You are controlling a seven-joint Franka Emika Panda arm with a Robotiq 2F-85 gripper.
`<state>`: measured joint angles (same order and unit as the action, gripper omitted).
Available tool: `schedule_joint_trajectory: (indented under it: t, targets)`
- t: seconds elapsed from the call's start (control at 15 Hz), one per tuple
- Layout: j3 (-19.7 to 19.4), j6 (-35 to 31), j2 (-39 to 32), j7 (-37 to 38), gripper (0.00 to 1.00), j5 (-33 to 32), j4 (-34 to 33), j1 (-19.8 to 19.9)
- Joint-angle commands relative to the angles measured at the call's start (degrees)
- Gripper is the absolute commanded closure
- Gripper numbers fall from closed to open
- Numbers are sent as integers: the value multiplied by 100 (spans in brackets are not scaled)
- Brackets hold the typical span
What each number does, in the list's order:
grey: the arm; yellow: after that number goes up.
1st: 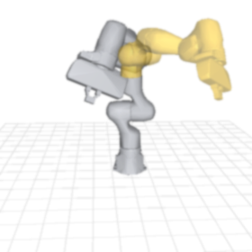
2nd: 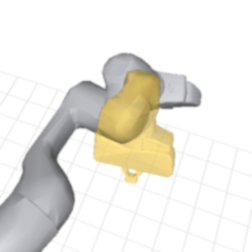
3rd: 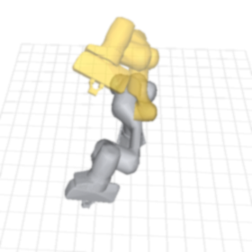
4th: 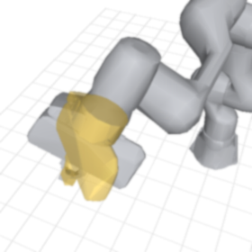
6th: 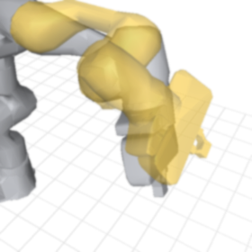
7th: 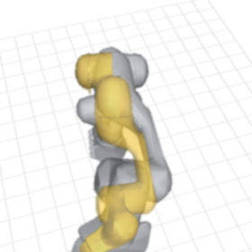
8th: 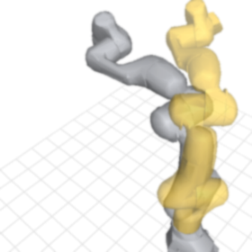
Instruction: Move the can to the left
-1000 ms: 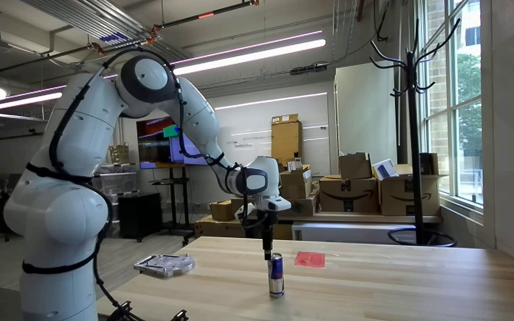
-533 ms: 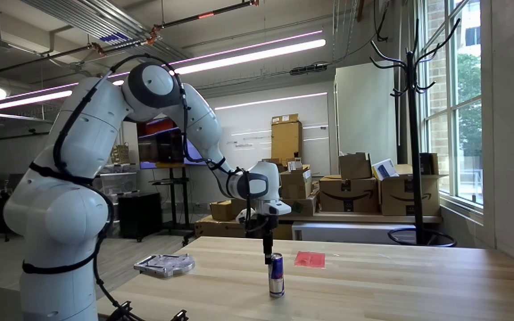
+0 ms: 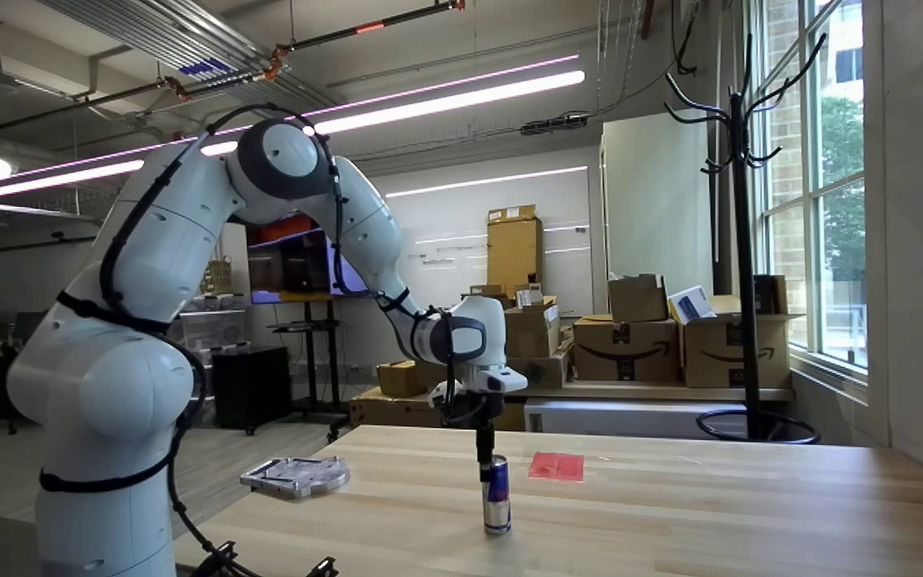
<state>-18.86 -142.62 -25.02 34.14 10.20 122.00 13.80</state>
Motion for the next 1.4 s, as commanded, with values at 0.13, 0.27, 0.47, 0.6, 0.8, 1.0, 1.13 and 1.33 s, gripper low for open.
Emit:
schedule_joint_trajectory:
  t: [0.13,0.27,0.47,0.6,0.8,1.0,1.13,1.33]
  targets:
    - [-2,197,-114,-261,0,133,-190,184]
    - [5,210,-119,-320,0,155,-204,198]
    - [28,268,-125,-444,26,161,-235,204]
    - [39,299,-120,-522,42,181,-247,210]
    - [23,336,-82,-591,66,169,-230,194]
    - [24,363,118,-703,67,160,-130,181]
    - [11,339,390,-800,67,49,-8,90]
    - [59,399,950,-932,67,-147,140,-161]
